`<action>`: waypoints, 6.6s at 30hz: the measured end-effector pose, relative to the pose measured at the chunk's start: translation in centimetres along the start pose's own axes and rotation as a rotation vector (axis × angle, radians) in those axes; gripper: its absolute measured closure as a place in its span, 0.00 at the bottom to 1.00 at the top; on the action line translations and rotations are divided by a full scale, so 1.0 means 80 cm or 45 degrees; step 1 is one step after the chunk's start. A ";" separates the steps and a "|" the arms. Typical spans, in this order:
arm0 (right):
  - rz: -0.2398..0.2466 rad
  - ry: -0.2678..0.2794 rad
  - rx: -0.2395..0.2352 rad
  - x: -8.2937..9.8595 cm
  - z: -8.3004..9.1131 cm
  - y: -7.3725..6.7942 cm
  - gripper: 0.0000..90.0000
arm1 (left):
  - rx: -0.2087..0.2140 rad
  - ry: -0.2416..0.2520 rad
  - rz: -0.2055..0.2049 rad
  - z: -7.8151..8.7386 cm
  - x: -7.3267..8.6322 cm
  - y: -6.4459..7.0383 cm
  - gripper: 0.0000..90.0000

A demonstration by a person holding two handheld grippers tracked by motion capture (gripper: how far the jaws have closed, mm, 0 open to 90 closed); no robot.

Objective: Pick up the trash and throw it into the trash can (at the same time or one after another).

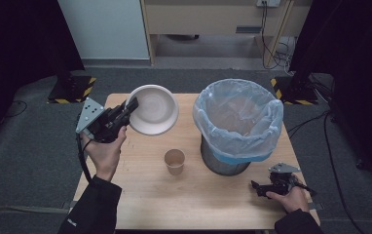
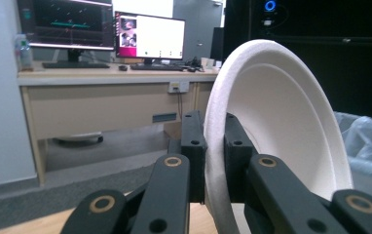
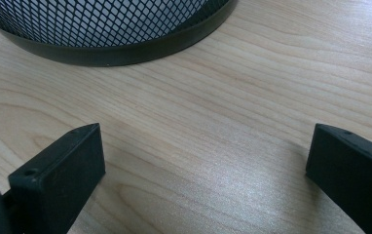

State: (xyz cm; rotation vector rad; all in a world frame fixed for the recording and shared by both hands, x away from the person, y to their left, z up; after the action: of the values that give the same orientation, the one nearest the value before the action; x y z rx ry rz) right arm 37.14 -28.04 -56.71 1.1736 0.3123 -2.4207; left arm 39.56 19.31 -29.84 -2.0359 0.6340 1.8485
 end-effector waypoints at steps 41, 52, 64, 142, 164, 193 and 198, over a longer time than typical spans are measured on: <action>0.005 0.004 -0.002 -0.001 -0.001 0.001 0.01 | 0.230 0.069 -0.089 -0.115 -0.062 0.127 0.92; 0.006 0.004 -0.003 -0.001 -0.001 0.001 0.01 | 0.255 0.036 -0.088 -0.146 -0.048 0.152 0.92; 0.006 0.004 -0.004 -0.001 -0.001 0.001 0.01 | 0.307 -0.053 -0.093 -0.193 -0.018 0.178 0.91; 0.011 -0.001 -0.008 0.000 -0.001 0.001 0.01 | 0.115 -0.885 0.135 -0.017 0.277 0.028 0.86; 0.011 -0.001 -0.008 0.000 -0.001 0.001 0.01 | 0.104 -0.703 0.119 -0.001 0.219 0.025 0.92; 0.011 -0.001 -0.008 0.000 -0.001 0.001 0.01 | 0.040 -0.320 0.155 0.023 0.112 0.005 0.92; 0.015 0.000 -0.008 0.000 -0.001 0.001 0.01 | 0.042 -0.251 0.152 0.026 0.090 0.008 0.92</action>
State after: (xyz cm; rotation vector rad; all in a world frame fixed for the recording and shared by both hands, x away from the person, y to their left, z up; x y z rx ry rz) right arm 37.23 -28.10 -56.71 1.1691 0.3120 -2.4075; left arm 37.89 19.01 -37.22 -1.8015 0.7388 2.0597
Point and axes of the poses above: each handheld gripper's, and its own axes: z roughly backward along the jaws, x roughly out of its underside, y roughly to its right, the point moved 4 cm from there along -z, roughly forward along the jaws, and after that the axes turned 7 degrees about y, right-handed, at the moved point
